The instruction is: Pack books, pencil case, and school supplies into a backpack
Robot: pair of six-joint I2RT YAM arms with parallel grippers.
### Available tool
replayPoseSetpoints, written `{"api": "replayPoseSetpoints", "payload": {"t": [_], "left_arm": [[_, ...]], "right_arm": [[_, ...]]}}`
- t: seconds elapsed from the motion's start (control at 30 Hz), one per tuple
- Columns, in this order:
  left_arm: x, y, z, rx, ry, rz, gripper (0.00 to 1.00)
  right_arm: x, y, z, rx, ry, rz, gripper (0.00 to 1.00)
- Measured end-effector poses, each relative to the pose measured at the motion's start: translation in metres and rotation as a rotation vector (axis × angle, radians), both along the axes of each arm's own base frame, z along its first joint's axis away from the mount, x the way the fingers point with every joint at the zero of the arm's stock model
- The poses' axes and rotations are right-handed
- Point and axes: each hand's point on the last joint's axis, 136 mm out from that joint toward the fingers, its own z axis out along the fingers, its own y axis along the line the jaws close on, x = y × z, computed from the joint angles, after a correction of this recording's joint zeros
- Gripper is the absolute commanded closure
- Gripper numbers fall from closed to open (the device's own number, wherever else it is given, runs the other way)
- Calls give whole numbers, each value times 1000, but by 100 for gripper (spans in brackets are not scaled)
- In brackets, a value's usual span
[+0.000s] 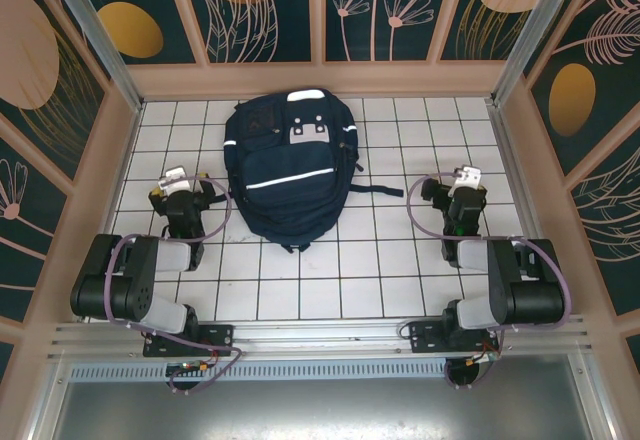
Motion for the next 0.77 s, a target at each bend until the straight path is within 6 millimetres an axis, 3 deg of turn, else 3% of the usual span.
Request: {"api": "replayPoseSetpoints", "payload": {"t": [0.17, 0.33, 0.77], "left_arm": [[-4, -6, 0, 0, -43, -59, 1], [-2, -11, 8, 2, -79, -85, 1], [-1, -12, 14, 1, -107, -93, 1]], "right_arm": [[4, 6, 11, 6, -69, 49, 1], [0, 1, -17, 14, -24, 50, 1], [3, 2, -3, 14, -84, 59, 1]]}}
